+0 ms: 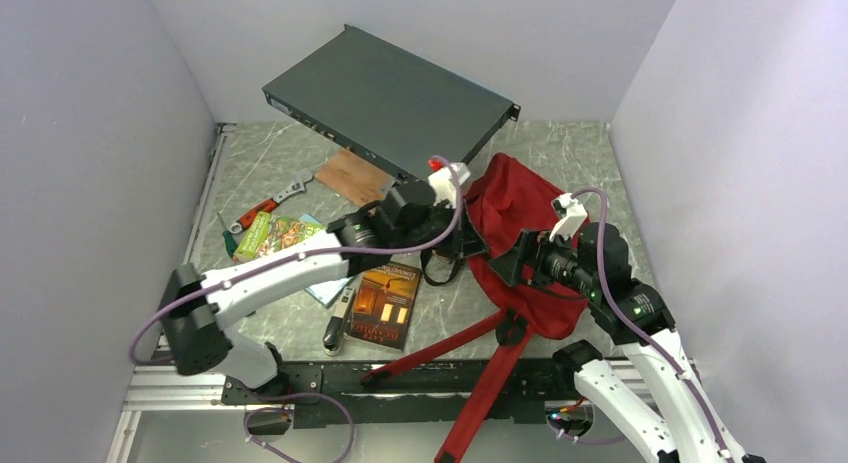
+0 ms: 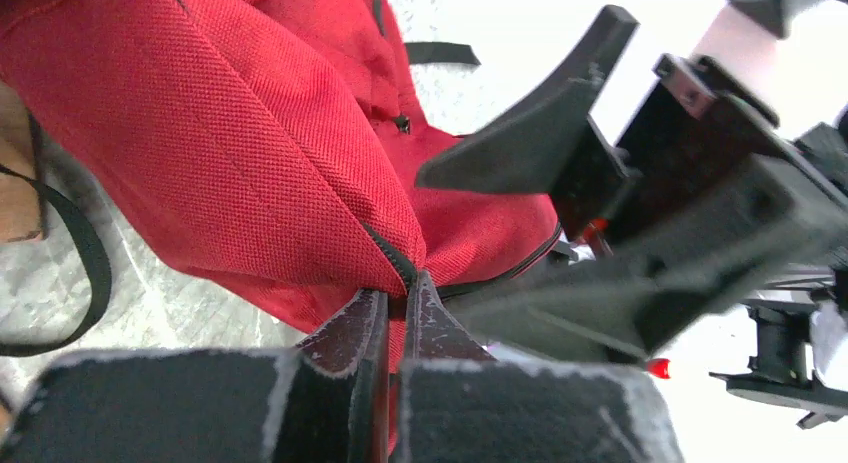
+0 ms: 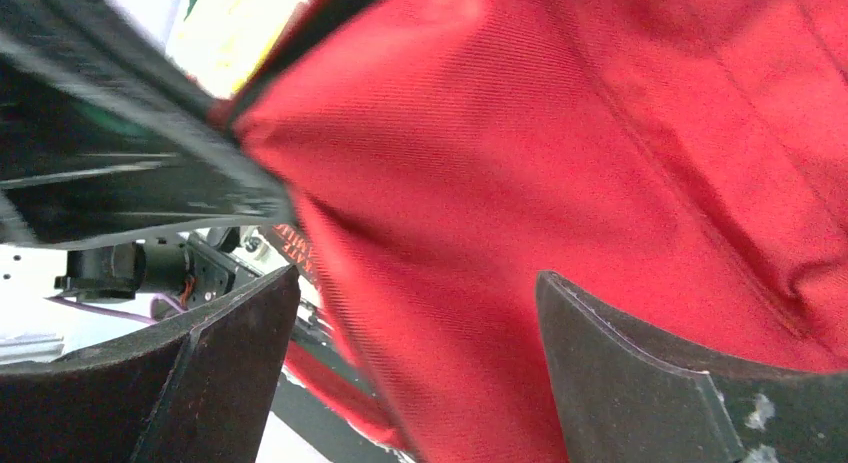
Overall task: Pack the student bag
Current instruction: Adjust the student bag at the center of the board.
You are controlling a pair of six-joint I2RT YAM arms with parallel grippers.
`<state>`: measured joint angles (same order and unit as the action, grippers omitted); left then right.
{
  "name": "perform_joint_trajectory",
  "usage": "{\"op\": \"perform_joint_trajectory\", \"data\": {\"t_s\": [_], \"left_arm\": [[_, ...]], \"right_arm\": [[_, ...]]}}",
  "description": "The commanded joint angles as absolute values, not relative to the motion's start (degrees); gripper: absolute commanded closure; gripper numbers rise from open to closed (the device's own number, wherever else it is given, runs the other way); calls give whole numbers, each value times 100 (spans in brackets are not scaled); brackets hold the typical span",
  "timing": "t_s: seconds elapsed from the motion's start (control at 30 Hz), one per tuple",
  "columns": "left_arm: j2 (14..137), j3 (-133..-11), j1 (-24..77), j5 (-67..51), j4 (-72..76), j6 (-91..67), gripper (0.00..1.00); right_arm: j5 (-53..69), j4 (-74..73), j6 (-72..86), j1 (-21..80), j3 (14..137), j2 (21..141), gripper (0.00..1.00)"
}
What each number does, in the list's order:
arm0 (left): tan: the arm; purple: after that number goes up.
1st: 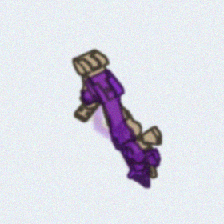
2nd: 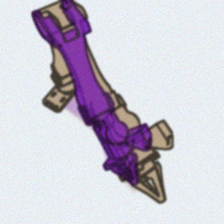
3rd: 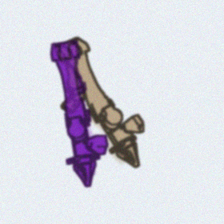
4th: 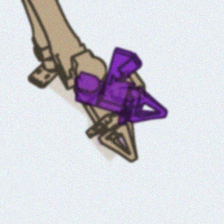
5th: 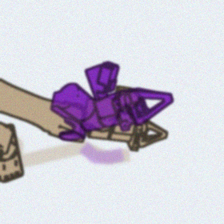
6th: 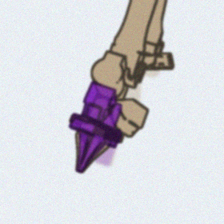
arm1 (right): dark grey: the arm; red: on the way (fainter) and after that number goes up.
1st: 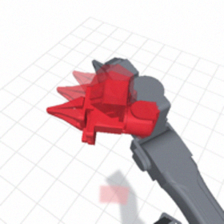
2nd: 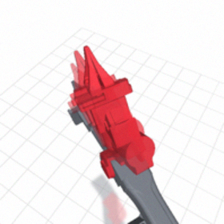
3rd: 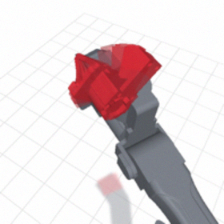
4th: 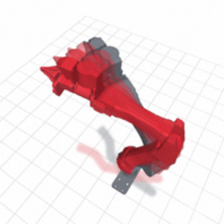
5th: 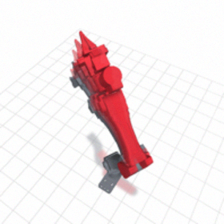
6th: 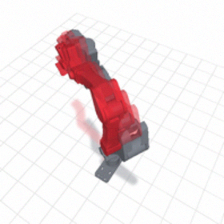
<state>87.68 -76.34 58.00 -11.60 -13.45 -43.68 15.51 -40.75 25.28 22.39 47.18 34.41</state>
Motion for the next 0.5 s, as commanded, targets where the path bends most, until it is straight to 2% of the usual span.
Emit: {"op": "perform_joint_trajectory", "data": {"t_s": [0.0,0.07,0.17,0.47], "left_arm": [[7878,-6712,5854,-823,-48,-4487,100],[7778,-6431,5923,-818,139,-4476,100],[7872,-6636,5968,-920,-155,-4337,100],[8792,-9255,5970,-1030,-1643,-3532,100]], "right_arm": [[1156,-4232,2720,2274,4756,3455,9],[1216,-4176,2542,2276,4716,3411,9],[1804,-3865,2429,2271,4635,3289,9],[2160,-4031,1884,2283,4893,3172,9]]}}
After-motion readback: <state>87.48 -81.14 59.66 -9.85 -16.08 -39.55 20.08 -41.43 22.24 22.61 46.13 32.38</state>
